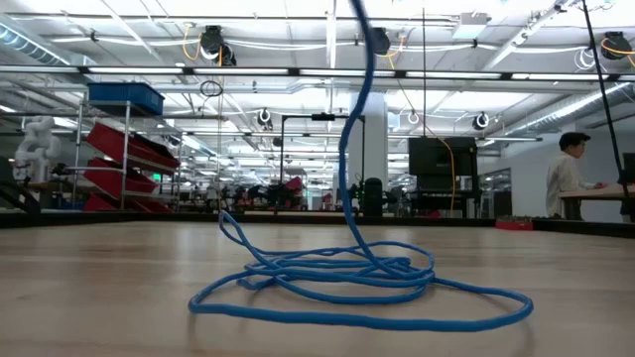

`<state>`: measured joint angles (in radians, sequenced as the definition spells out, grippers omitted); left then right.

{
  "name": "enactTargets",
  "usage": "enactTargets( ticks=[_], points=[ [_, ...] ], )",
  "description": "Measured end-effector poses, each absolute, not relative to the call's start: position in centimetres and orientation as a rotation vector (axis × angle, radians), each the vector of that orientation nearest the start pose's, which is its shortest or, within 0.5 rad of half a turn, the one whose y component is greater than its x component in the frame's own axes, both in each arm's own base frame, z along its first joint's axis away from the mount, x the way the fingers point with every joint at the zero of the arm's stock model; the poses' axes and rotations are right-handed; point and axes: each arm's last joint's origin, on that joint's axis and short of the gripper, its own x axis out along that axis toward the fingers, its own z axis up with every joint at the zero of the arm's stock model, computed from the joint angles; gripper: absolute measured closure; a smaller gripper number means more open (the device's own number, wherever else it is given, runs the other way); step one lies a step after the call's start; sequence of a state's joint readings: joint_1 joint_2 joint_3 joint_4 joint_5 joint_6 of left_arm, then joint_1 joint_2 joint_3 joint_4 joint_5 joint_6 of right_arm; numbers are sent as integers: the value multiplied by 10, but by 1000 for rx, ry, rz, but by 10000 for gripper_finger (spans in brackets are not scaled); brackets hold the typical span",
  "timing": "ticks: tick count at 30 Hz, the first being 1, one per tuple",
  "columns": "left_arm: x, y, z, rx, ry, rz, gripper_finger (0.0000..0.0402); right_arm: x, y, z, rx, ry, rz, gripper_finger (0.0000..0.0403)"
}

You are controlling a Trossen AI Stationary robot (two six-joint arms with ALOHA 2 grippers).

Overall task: Coil cords
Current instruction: Coil the blue wire onto the spool

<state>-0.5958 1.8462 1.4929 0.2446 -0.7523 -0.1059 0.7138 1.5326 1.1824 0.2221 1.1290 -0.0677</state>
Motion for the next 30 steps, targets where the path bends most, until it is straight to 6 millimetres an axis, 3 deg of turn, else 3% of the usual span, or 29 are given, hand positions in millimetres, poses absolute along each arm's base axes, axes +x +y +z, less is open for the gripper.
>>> enactTargets(
  ticks=[30],
  points=[
    [382, -216, 294, -32, 197, 125, 400, 262, 218, 343, -186, 21, -400, 403]
  ],
)
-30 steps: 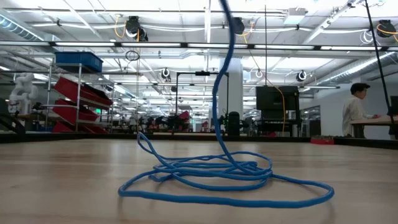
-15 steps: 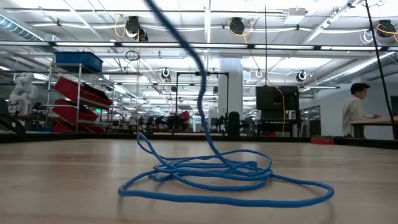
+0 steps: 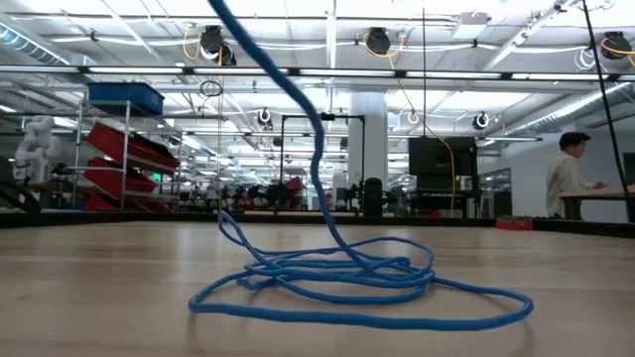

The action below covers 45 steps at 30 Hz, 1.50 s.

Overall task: Coil cords
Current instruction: Coil the blue wire onto the spool

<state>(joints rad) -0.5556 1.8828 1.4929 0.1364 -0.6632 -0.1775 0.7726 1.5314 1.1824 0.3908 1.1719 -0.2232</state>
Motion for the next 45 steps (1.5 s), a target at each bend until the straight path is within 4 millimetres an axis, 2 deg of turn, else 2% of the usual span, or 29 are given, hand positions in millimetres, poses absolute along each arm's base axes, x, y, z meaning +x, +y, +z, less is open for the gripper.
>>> enactTargets(
  ticks=[8, 17, 22, 33, 37, 45],
  points=[
    [381, -216, 292, -16, 220, 125, 397, 253, 220, 349, -195, 14, -385, 403],
    [376, -225, 289, -2, 247, 71, 329, 232, 225, 363, -175, -10, -330, 403],
    [374, -229, 289, -4, 252, 35, 305, 219, 229, 370, -170, -21, -292, 403],
    [370, -244, 291, 66, 192, -18, 301, 200, 236, 377, -181, -32, -230, 403],
    [378, -251, 281, 83, 136, -21, 301, 198, 236, 379, -175, -36, -227, 403],
    [399, -253, 250, 152, 83, 19, 301, 193, 238, 381, -173, -40, -210, 403]
  ],
)
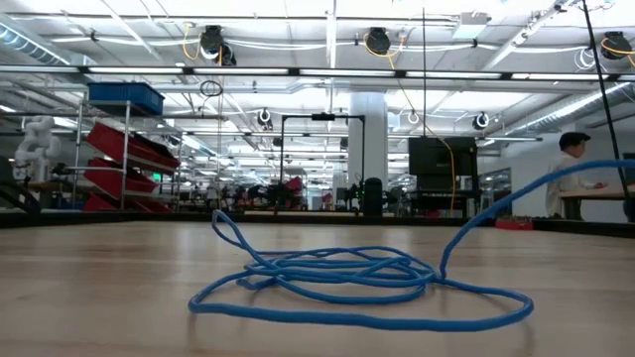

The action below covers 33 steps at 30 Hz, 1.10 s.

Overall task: Coil cords
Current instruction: Coil the blue wire onto the spool

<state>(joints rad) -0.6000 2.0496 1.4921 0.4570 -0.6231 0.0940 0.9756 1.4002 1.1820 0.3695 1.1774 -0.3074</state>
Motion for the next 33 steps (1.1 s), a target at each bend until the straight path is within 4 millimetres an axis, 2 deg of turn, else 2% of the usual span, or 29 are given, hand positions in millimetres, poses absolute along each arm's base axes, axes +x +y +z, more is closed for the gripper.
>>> enactTargets(
  ticks=[10, 15, 23, 33],
  points=[
    [418, -249, 223, 78, 27, 9, 301, 193, 238, 381, -173, -41, -208, 403],
    [419, -248, 223, 71, 19, 11, 289, 193, 238, 381, -173, -41, -208, 403],
    [420, -245, 222, 41, 27, 20, 231, 193, 238, 381, -173, -41, -208, 403],
    [422, -242, 222, 22, 26, 25, 226, 193, 238, 381, -173, -41, -205, 403]
  ],
)
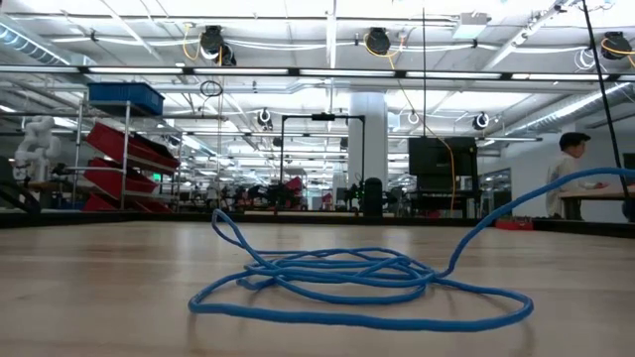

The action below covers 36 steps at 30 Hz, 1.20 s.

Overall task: Coil cords
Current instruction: Coil the blue wire onto the spool

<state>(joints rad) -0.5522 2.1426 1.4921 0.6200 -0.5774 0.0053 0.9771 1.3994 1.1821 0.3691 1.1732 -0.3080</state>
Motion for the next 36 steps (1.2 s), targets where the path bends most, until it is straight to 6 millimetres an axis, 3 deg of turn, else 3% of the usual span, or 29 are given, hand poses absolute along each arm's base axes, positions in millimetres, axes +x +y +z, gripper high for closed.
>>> enactTargets(
  ticks=[25, 30, 36],
  points=[
    [428, -233, 227, -6, -19, -4, 230, 193, 238, 381, -174, -41, -205, 403],
    [429, -230, 227, -5, -19, 1, 269, 193, 238, 381, -174, -41, -205, 403],
    [430, -228, 227, -2, -13, 12, 352, 193, 238, 381, -174, -41, -205, 403]
  ],
)
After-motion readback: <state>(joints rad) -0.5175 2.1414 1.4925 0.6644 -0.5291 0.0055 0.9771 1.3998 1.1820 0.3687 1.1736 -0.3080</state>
